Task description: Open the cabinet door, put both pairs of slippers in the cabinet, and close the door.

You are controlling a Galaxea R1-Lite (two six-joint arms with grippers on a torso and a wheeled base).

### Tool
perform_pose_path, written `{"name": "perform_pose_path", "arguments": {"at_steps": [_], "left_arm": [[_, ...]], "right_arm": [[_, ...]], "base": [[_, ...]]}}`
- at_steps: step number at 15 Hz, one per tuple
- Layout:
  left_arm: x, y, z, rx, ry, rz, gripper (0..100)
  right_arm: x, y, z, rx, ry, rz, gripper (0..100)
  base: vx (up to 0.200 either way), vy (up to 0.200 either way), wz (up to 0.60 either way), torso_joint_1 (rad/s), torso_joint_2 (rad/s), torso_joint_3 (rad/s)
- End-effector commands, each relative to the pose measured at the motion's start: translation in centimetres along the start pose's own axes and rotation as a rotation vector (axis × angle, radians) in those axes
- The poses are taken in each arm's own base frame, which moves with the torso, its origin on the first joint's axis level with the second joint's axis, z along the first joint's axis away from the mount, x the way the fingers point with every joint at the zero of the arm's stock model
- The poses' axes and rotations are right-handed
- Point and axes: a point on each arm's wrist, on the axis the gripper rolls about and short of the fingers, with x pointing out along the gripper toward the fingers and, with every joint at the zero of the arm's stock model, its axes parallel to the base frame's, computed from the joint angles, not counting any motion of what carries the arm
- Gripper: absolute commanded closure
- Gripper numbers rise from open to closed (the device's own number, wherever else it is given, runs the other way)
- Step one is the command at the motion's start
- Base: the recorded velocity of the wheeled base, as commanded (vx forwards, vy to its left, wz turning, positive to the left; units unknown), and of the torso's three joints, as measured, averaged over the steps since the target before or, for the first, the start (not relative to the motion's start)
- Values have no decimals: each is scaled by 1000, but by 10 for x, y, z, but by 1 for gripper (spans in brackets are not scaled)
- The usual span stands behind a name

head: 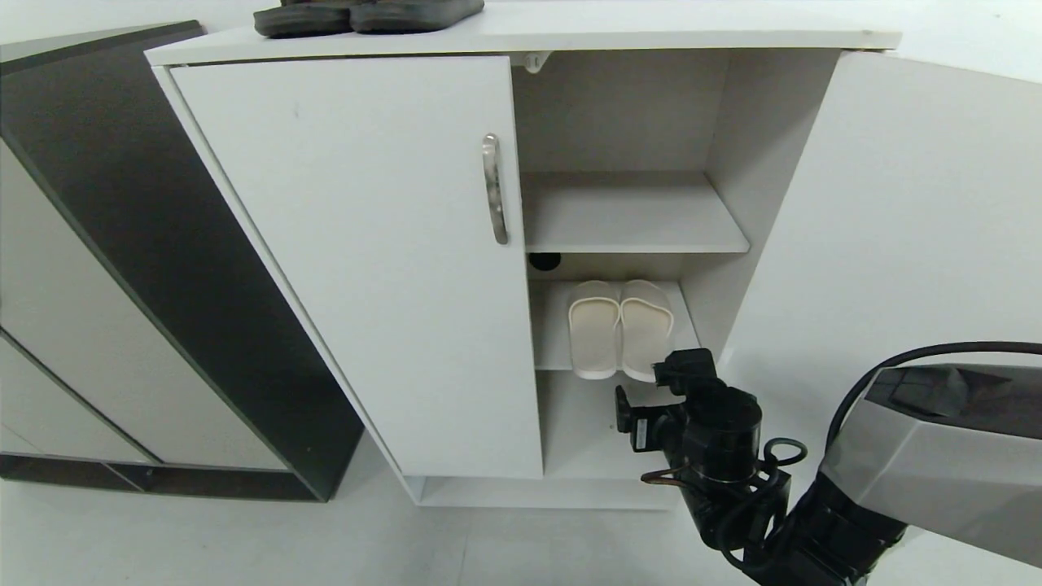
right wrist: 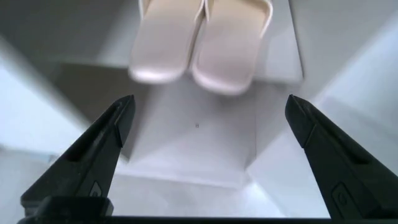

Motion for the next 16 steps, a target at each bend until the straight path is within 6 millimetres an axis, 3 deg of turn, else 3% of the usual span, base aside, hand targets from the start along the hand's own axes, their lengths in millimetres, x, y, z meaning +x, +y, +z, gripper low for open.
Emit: {"name": "perform_pose_path", "arguments": {"at_steps": [1,10,16], "left_arm": [[0,0,0,0,1,-1,100],[0,0,0,0,1,-2,100],[0,0,0,2,2,-2,100]], "right_arm": [[1,-1,-1,0,2,-3,0],[1,-4,1,14,-11,-6,0],[1,-12,3,14,-12,-23,0]], "base": [[0,0,0,0,0,0],[0,0,0,0,0,0],[0,0,0,1,3,166]]}}
